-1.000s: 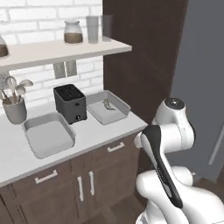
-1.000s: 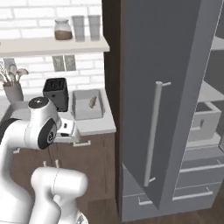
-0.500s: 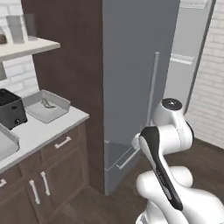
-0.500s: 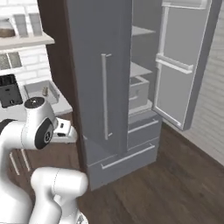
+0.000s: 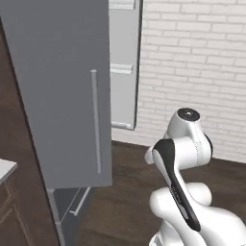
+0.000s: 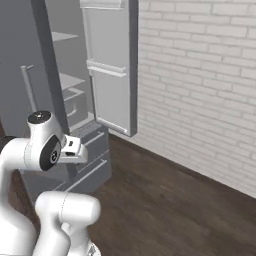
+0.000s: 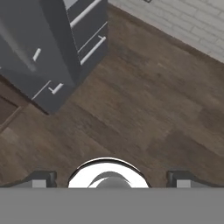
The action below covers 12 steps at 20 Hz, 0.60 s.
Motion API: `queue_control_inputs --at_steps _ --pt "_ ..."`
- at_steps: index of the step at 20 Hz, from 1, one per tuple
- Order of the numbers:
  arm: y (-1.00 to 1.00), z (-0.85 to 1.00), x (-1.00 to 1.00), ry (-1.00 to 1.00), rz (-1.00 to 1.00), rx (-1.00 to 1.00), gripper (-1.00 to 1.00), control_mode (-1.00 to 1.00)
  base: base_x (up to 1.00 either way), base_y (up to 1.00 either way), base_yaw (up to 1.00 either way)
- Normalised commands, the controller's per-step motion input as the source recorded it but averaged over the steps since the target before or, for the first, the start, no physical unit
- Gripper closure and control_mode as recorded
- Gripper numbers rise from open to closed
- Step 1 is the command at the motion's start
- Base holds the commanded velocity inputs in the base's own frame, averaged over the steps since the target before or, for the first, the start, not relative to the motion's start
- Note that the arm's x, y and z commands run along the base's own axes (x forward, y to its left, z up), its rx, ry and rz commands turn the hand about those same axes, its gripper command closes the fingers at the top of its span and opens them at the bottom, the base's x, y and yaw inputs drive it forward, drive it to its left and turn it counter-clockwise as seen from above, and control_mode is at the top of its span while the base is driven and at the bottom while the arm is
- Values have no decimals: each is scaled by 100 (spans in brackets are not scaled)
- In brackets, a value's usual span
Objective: Place one lemon and one fish in each tupperware on the nearby counter, to pack two identical lunches.
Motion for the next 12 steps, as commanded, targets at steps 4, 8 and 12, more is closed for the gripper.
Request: queue_control_inputs --at_steps 4,8,12 --pt "0 0 0 0 0 0 -100 100 95 -84 -16" --pt "0 0 0 0 0 0 -100 100 100 -84 5" --pt "0 0 0 0 0 0 -100 100 100 -72 18"
